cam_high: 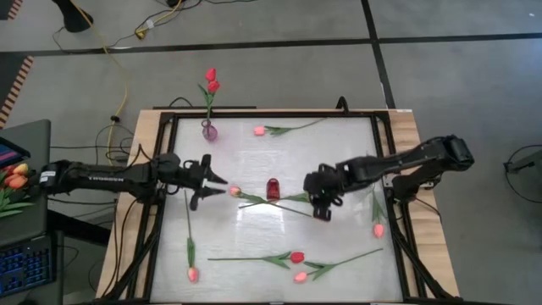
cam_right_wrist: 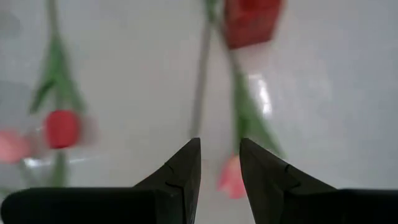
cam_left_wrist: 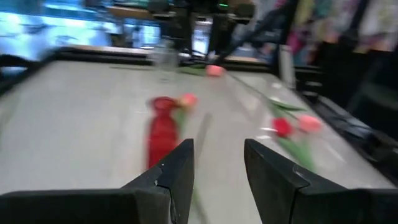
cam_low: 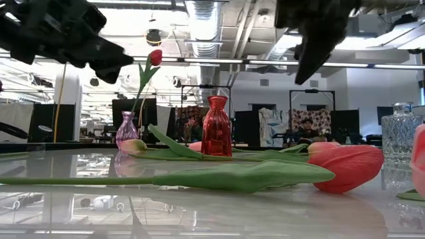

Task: Sort flowers into vase by color
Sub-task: Put the red tulip into the violet vase

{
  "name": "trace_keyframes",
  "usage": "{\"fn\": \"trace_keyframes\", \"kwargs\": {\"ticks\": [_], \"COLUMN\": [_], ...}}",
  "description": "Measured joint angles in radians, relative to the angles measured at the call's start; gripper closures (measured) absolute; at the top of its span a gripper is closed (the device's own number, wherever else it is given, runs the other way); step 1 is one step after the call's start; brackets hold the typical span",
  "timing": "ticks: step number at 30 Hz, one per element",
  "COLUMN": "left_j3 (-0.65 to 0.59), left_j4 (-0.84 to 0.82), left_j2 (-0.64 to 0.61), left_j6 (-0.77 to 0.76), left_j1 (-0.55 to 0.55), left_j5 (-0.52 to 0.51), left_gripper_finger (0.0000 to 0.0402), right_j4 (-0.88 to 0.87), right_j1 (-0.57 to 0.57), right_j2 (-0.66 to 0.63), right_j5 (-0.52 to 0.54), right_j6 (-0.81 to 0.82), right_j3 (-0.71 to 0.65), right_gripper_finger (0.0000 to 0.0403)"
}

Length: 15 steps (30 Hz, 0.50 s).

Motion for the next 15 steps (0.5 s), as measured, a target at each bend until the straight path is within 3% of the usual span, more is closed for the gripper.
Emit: {"fn": "trace_keyframes", "kwargs": {"ticks": [3,6,11,15], "left_j3": [0.000,0.004,0.050,0.121], "left_j4": [-0.011,-0.016,-0.035,-0.063], "left_j2": [0.000,0.000,0.038,0.163], "left_j6": [-0.029,-0.057,-0.113,-0.154], "left_j1": [-0.069,-0.170,-0.387,-0.563], "left_j5": [0.002,-0.068,-0.296,-0.502], "left_gripper_finger": [0.0274,0.0274,0.0274,0.0274], "right_j4": [0.002,0.002,0.003,0.003], "right_j1": [0.065,0.112,0.165,0.183], "right_j2": [0.000,0.000,0.000,0.000], "right_j5": [0.008,0.046,0.103,0.108], "right_j6": [0.069,0.107,0.128,0.128], "right_j3": [0.000,0.000,0.000,0.000], "right_gripper_finger": [0.0266,0.0266,0.0266,0.0266]}}
